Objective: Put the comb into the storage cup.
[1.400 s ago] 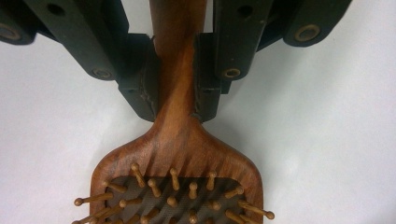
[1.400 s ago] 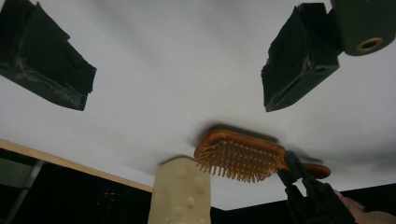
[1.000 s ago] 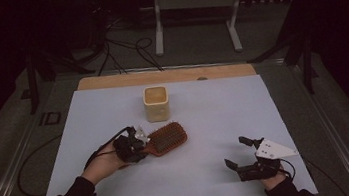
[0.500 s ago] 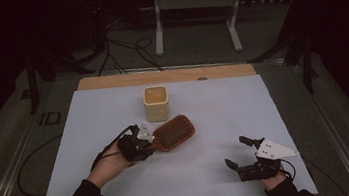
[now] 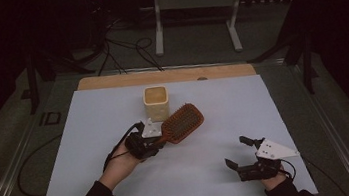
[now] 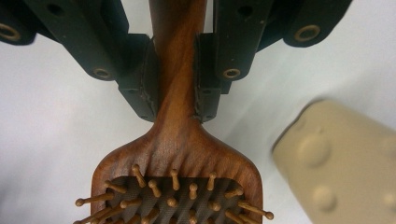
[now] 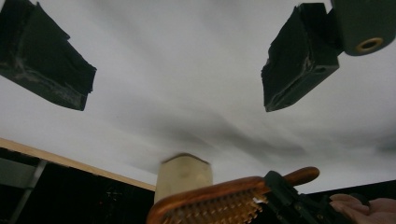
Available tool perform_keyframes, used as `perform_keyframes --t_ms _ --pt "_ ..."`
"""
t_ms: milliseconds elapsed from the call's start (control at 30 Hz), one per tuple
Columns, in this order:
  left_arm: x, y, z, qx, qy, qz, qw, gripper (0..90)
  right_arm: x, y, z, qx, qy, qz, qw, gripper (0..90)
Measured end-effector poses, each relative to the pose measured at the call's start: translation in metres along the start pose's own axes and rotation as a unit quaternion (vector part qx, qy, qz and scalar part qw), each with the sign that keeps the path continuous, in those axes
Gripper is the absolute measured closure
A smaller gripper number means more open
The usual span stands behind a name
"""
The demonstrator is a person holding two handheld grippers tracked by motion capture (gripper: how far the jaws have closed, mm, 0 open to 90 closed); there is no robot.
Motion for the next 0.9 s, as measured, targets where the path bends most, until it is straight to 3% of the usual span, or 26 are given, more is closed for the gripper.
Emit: perform_keyframes --t_ms 67,400,567,733,900 --pt "0.002 -0.003 -0.002 -0.01 -0.004 -0.009 0.9999 73.4 0.0 0.0 0.0 0.001 0.0 0.0 1.0 8.5" --pt "0.004 -0.006 -0.015 -0.026 -0.021 -0.056 0.9979 73.4 0.0 0.0 0.0 0.002 0.003 0.002 1.0 8.5" --pt "-0.007 0.002 -0.018 -0.05 -0.036 -0.088 0.9942 73.3 0.0 -0.001 0.001 0.003 0.003 0.004 1.0 8.5" --pt "-0.017 0.013 -0.021 -0.054 -0.058 -0.106 0.9913 73.3 0.0 -0.004 0.002 0.004 0.006 0.006 1.0 8.5" --pt "-0.022 0.024 -0.021 -0.072 -0.065 -0.124 0.9876 73.3 0.0 -0.007 0.004 0.002 0.011 0.008 0.9999 8.5"
Point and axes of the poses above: each handheld gripper's, and its own axes: x roughly forward along the jaws, y roughly out of its underside, z roughly to its left, the point moved 3 cm from there along x, roughly forward along the jaws, and after that the axes turned 2 degrees about z, right-handed, at the moved point
